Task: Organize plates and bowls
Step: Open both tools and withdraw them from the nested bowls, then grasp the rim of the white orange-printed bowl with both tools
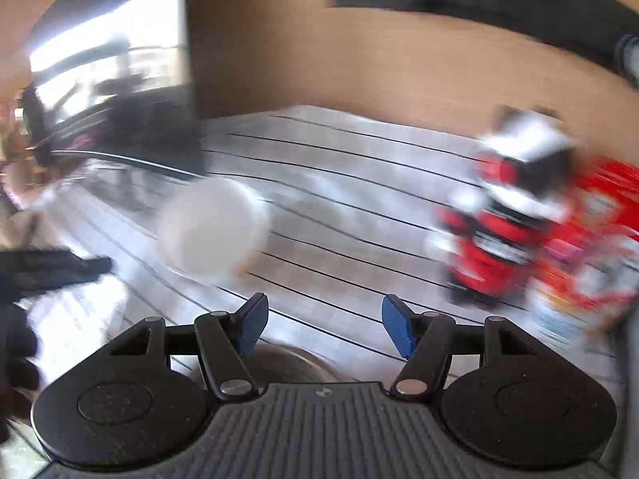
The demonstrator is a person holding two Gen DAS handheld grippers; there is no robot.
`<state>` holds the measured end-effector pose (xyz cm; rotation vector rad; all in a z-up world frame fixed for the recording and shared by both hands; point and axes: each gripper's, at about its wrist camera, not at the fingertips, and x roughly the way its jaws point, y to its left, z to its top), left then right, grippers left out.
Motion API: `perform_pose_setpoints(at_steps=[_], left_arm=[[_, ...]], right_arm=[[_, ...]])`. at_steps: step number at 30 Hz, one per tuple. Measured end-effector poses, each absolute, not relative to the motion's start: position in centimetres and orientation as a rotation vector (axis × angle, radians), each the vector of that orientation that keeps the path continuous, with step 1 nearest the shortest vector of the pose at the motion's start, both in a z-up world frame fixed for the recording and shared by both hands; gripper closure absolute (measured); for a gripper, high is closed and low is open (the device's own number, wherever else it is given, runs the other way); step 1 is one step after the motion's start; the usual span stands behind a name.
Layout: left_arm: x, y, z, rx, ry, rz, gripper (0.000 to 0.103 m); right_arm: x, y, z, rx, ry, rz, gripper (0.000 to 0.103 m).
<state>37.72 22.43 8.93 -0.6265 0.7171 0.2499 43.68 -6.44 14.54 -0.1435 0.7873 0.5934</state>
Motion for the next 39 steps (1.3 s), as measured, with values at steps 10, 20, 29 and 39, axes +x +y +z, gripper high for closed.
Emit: perform_pose_setpoints(at_steps=[10, 20, 29, 39], left_arm=[[45.3, 25.8, 6.6, -0.593, 0.735, 0.184, 0.077], [50.2, 25.2, 1.8, -0.551, 0.884, 0.074, 0.077], [52.8, 24.9, 0.0, -0.514, 1.037, 0.01, 0.083], [49.7, 22.8, 4.8, -0.46, 1.027, -0.054, 0.083]], right_arm=[[51.7, 5.4, 10.9, -0.178, 0.92, 0.576, 0.038], [57.5, 7.6, 4.1, -0.116, 1.103, 0.411, 0.059], [56.8, 7.5, 3.0, -0.099, 1.132, 0.357, 0.086], [52.7, 4.8, 8.1, -0.105, 1.06, 0.363, 0.086]])
